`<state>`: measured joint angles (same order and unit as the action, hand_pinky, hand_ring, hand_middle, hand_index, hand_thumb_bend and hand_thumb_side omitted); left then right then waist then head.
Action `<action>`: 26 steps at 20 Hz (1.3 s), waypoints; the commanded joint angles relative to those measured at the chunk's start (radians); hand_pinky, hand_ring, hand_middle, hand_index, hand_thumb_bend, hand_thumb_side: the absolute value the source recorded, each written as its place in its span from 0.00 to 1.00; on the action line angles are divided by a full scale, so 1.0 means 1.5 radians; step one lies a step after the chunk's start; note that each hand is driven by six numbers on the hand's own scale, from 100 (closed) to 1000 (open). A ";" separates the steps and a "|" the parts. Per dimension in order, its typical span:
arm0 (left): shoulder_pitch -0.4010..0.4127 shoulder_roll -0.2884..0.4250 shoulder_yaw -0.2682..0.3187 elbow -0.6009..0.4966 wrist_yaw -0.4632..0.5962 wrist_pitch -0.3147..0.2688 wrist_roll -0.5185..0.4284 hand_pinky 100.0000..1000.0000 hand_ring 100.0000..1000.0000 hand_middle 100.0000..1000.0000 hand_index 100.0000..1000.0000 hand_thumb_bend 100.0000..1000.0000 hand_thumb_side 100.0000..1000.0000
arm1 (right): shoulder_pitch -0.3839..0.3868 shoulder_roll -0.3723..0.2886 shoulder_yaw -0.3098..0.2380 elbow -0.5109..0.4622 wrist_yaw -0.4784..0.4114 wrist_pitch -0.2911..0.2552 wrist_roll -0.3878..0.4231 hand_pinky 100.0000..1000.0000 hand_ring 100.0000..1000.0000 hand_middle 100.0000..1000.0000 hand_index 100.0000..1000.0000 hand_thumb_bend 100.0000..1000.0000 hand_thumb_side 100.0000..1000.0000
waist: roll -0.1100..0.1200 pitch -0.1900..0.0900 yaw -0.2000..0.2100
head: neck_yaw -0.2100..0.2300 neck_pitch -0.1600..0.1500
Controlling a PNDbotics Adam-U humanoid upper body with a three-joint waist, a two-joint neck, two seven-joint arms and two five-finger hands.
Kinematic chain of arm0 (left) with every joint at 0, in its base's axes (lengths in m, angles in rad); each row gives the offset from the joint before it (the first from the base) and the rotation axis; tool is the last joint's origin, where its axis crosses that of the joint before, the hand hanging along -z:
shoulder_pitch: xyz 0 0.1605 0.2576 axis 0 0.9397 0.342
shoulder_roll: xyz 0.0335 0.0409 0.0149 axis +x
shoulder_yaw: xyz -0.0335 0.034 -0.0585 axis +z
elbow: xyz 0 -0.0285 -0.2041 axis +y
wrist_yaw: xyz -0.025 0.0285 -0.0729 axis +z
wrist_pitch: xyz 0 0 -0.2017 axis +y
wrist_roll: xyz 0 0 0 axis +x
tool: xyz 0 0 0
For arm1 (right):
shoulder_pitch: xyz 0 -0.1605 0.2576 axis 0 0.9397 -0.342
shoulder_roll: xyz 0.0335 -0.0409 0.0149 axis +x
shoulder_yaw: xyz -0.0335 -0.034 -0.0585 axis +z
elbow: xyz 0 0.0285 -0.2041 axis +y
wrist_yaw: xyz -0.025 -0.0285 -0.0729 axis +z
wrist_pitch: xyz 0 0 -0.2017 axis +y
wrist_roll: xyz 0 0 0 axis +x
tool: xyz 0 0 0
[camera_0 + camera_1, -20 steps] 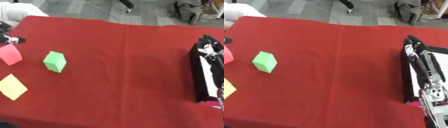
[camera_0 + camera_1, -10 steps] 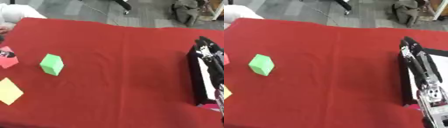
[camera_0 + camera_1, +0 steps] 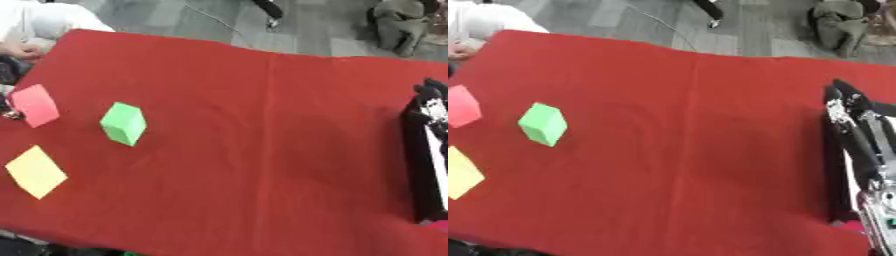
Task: Pick up the objects with one hand, pass them to the other hand, and then place them into the box on the other side of the table.
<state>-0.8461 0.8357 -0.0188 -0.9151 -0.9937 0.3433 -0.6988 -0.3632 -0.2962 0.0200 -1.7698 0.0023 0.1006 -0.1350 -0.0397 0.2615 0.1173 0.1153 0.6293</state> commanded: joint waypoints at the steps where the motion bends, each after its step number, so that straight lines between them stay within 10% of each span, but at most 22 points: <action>1: -0.018 0.010 0.018 0.019 -0.035 0.009 0.018 1.00 0.96 0.83 0.88 0.46 0.00 | -0.010 -0.015 -0.002 -0.011 -0.005 0.001 -0.001 0.88 1.00 0.87 0.93 0.00 0.74 | 0.002 -0.009 -0.001 | 0.006 -0.009; 26: -0.019 -0.027 0.036 0.089 -0.004 0.048 0.118 0.95 0.89 0.74 0.78 0.32 0.00 | -0.004 -0.011 -0.002 -0.010 -0.010 0.005 -0.004 0.88 1.00 0.87 0.93 0.00 0.75 | -0.001 0.003 -0.012 | 0.019 -0.015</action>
<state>-0.8613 0.7750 0.0285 -0.7782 -1.0105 0.4128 -0.5258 -0.3607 -0.2959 0.0204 -1.7697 -0.0093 0.1061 -0.1404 -0.0462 0.2797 0.0996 0.1422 0.6182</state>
